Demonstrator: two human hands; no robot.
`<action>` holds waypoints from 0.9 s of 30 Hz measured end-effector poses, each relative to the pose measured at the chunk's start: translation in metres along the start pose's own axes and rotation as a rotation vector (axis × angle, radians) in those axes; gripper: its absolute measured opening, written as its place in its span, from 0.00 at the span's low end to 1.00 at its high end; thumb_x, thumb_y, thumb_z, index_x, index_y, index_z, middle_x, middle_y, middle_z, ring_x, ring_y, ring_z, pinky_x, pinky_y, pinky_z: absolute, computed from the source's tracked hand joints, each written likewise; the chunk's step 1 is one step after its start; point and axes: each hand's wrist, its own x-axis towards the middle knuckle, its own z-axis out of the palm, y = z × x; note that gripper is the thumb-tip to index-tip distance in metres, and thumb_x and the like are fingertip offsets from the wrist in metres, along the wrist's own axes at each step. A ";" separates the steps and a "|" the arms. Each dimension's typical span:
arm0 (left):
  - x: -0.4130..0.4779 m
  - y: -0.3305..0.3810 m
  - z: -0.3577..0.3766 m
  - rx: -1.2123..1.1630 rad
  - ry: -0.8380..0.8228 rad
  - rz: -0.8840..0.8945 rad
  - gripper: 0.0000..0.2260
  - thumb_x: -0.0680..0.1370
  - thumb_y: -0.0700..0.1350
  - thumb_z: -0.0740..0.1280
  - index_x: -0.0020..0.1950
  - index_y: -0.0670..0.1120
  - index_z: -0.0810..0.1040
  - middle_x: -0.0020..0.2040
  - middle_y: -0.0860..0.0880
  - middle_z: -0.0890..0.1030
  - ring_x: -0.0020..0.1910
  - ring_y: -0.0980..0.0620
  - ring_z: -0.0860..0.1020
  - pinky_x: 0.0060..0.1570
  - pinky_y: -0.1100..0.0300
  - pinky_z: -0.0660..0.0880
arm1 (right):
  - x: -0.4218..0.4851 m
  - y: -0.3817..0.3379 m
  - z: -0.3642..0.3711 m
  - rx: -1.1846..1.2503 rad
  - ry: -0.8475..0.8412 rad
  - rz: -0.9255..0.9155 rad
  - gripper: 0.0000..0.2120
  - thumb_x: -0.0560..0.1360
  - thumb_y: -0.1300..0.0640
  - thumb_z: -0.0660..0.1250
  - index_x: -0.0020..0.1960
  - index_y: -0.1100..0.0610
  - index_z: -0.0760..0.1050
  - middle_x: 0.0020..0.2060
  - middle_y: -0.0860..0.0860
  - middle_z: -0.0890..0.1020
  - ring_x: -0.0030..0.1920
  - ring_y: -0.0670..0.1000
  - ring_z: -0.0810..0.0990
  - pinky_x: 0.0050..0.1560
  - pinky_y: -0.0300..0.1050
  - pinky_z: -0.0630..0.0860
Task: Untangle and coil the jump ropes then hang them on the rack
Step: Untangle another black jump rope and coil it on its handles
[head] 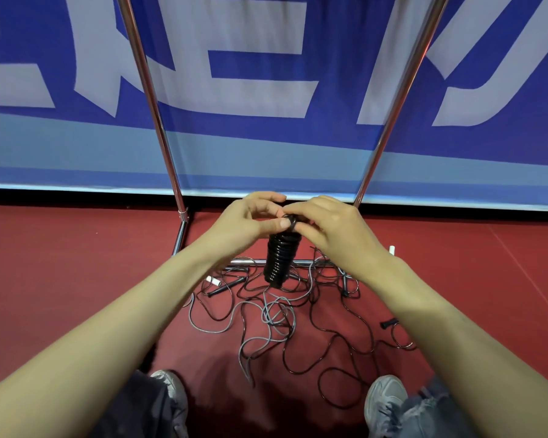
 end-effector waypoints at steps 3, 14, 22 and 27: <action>0.000 0.001 0.003 -0.050 0.001 -0.057 0.06 0.75 0.36 0.70 0.38 0.44 0.78 0.59 0.49 0.77 0.46 0.58 0.78 0.46 0.67 0.73 | 0.003 0.002 -0.007 0.168 -0.123 0.180 0.12 0.75 0.62 0.68 0.58 0.55 0.81 0.47 0.51 0.77 0.36 0.48 0.77 0.44 0.35 0.74; -0.001 -0.013 0.025 0.017 0.188 -0.026 0.06 0.78 0.42 0.68 0.42 0.51 0.77 0.60 0.48 0.76 0.53 0.49 0.76 0.57 0.51 0.71 | 0.009 0.003 -0.005 0.739 -0.217 0.702 0.07 0.69 0.59 0.76 0.43 0.60 0.80 0.37 0.56 0.84 0.37 0.44 0.81 0.44 0.34 0.77; -0.005 -0.006 0.027 0.089 0.111 0.054 0.14 0.72 0.55 0.73 0.49 0.49 0.75 0.57 0.54 0.77 0.54 0.55 0.79 0.60 0.54 0.74 | 0.006 -0.001 -0.007 0.901 -0.148 0.846 0.03 0.71 0.67 0.72 0.43 0.61 0.81 0.37 0.54 0.82 0.37 0.46 0.81 0.40 0.33 0.77; -0.008 -0.008 0.035 0.407 0.109 0.197 0.23 0.67 0.48 0.79 0.52 0.47 0.68 0.48 0.54 0.79 0.46 0.56 0.77 0.45 0.71 0.70 | 0.005 0.000 -0.010 1.046 -0.010 0.948 0.03 0.74 0.61 0.71 0.41 0.57 0.79 0.37 0.49 0.83 0.38 0.43 0.82 0.40 0.35 0.79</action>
